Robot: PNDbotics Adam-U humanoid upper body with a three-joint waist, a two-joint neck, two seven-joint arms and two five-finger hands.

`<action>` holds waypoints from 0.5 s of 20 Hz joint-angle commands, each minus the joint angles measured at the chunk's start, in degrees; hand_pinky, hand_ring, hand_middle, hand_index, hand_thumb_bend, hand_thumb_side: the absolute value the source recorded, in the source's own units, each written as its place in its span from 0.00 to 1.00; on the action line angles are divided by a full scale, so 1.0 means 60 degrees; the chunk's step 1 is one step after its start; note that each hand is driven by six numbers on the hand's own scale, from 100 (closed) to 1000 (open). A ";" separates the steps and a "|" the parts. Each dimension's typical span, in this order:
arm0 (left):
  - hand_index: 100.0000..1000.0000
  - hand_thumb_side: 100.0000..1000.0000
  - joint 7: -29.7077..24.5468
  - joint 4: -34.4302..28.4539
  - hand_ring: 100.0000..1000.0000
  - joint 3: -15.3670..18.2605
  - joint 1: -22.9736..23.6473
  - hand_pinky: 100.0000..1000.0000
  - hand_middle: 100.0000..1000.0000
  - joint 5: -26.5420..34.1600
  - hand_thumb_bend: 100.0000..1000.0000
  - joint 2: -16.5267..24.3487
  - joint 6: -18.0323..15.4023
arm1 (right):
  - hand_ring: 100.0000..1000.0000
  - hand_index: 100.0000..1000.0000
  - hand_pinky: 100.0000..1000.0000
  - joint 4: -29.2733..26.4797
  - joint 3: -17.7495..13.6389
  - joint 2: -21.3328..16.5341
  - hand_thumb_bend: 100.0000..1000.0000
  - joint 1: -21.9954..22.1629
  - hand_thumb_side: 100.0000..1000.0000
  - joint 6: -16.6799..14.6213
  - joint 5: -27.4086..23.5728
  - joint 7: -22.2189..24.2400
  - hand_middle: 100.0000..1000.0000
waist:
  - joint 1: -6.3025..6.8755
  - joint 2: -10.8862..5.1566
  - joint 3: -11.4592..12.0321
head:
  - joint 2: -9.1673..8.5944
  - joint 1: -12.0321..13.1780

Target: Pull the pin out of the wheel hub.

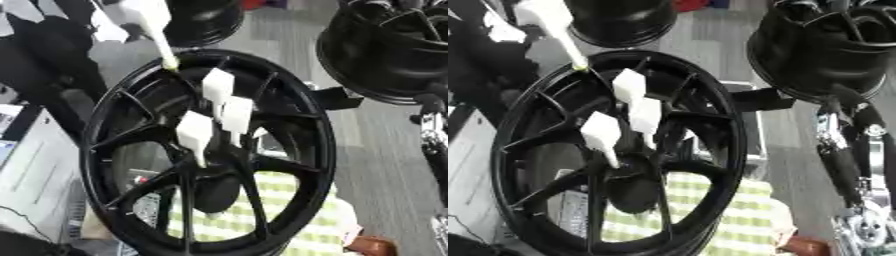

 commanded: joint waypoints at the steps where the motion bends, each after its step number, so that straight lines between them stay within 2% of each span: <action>1: 0.40 0.02 0.0875 0.0553 0.22 0.1237 0.0116 0.42 0.28 -0.0633 0.00 0.0990 0.0374 | 0.84 0.80 0.68 -0.0121 -0.0152 -0.0191 0.00 -0.0008 0.61 -0.0020 0.0137 -0.0112 0.64 | 0.0068 -0.0158 0.0053 | 0.0050 -0.0140; 3: 0.40 0.03 0.1604 0.0967 0.22 0.1891 0.0568 0.43 0.28 -0.1079 0.00 0.1508 0.0638 | 0.84 0.80 0.69 -0.0121 -0.0222 -0.0231 0.00 0.0033 0.61 -0.0025 0.0211 -0.0187 0.64 | 0.0118 -0.0153 0.0108 | 0.0050 -0.0227; 6: 0.41 0.06 0.2558 0.1284 0.23 0.2641 0.1355 0.45 0.30 -0.1201 0.00 0.2150 0.0887 | 0.84 0.80 0.69 -0.0121 -0.0326 -0.0268 0.00 0.0052 0.61 -0.0049 0.0309 -0.0304 0.64 | 0.0133 -0.0131 0.0137 | 0.0050 -0.0311; 10: 0.42 0.08 0.3254 0.1413 0.25 0.3091 0.2282 0.46 0.32 -0.1061 0.00 0.2623 0.1078 | 0.84 0.80 0.69 -0.0121 -0.0378 -0.0263 0.00 0.0027 0.61 -0.0079 0.0341 -0.0378 0.64 | 0.0097 -0.0129 0.0130 | 0.0050 -0.0338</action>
